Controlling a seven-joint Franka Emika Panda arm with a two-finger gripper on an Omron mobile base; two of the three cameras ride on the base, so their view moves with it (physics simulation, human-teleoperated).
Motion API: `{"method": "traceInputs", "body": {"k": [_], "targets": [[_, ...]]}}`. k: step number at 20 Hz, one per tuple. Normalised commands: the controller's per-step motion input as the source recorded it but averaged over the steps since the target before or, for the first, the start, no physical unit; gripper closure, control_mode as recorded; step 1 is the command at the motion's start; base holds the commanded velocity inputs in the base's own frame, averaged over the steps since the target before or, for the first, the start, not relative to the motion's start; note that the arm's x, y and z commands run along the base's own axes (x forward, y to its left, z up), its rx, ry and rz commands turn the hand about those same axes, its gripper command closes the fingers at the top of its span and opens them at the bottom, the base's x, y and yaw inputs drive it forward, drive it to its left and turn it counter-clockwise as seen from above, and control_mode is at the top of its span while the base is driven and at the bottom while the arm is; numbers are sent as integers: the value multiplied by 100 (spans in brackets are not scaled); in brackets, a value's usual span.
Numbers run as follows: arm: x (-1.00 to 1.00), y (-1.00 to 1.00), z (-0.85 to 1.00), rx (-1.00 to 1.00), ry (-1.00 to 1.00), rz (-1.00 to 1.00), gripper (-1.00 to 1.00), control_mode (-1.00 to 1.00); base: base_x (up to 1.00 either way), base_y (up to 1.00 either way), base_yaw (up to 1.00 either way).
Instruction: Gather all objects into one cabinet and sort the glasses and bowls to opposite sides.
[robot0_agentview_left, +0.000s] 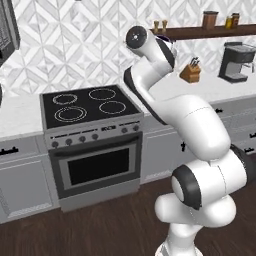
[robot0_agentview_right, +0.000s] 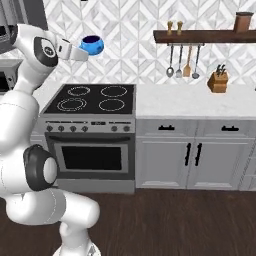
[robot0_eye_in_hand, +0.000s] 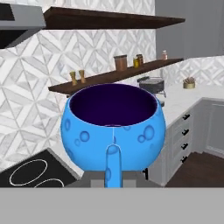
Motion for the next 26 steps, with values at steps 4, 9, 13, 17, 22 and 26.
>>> {"method": "traceInputs", "body": {"k": [4, 9, 13, 17, 22, 26], "targets": [[0, 0, 0, 0, 0, 0, 100, 100, -21, 73, 12], [0, 0, 0, 0, 0, 0, 100, 100, -94, 2, 3], [0, 0, 0, 0, 0, 0, 100, 100, -86, 33, 7], [0, 0, 0, 0, 0, 0, 100, 100, -16, 92, 8], [0, 0, 0, 0, 0, 0, 100, 100, 0, 100, 14], [0, 0, 0, 0, 0, 0, 100, 100, 0, 100, 19]]}}
